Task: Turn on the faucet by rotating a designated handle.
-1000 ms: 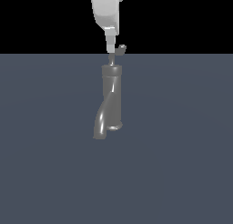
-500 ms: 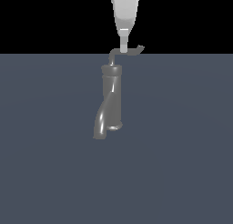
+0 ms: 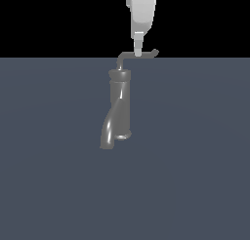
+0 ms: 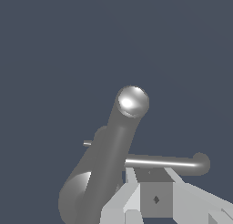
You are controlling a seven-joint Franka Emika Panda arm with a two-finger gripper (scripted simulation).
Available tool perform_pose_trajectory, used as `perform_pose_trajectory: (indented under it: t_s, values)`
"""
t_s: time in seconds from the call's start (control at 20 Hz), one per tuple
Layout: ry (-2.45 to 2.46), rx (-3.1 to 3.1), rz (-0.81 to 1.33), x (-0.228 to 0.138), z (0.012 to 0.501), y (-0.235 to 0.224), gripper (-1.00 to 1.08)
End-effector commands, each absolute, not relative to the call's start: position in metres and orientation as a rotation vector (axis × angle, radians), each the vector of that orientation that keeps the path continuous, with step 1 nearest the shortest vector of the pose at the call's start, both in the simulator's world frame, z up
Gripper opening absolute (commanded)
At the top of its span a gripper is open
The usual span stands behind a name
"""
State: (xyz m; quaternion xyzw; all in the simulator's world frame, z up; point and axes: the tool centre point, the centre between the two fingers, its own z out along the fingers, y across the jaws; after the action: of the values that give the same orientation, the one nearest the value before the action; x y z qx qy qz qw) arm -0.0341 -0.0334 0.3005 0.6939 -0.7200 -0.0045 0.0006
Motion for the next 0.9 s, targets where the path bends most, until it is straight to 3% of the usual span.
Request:
perform_pose_trajectory:
  t_s: [0.0, 0.85]
  values:
    - [-2.271, 2.173, -0.008, -0.025, 0.300, -0.039, -1.00]
    - [-2.313, 2.127, -0.002, 0.024, 0.300, -0.069, -1.00]
